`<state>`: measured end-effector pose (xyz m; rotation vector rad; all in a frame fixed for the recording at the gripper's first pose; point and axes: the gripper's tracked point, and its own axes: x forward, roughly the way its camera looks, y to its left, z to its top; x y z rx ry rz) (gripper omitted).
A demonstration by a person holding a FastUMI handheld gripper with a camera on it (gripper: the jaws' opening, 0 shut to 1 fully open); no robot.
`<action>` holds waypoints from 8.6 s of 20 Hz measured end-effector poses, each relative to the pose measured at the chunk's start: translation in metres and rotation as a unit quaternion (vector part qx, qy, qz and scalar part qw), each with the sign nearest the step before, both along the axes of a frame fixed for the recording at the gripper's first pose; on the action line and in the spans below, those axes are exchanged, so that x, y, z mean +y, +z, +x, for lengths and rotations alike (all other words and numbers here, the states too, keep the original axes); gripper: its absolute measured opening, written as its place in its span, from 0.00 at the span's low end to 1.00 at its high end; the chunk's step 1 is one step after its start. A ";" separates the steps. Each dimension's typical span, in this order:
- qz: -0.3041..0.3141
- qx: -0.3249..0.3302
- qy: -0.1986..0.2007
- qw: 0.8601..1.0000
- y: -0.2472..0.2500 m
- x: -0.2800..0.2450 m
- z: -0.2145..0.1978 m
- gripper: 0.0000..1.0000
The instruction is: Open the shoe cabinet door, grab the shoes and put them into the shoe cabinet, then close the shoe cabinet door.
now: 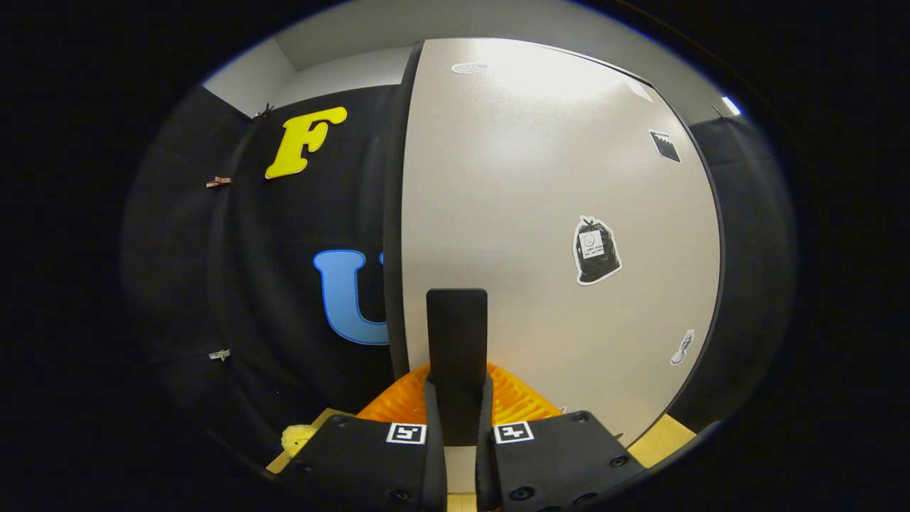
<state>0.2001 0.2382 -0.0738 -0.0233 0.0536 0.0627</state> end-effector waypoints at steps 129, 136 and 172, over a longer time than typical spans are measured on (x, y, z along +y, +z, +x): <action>0.019 0.299 -0.006 0.954 -0.438 -0.153 -0.155 0.05; 0.038 0.281 0.004 0.959 -0.350 -0.159 -0.155 0.05; -0.039 0.176 0.041 0.983 -0.093 -0.086 0.217 0.05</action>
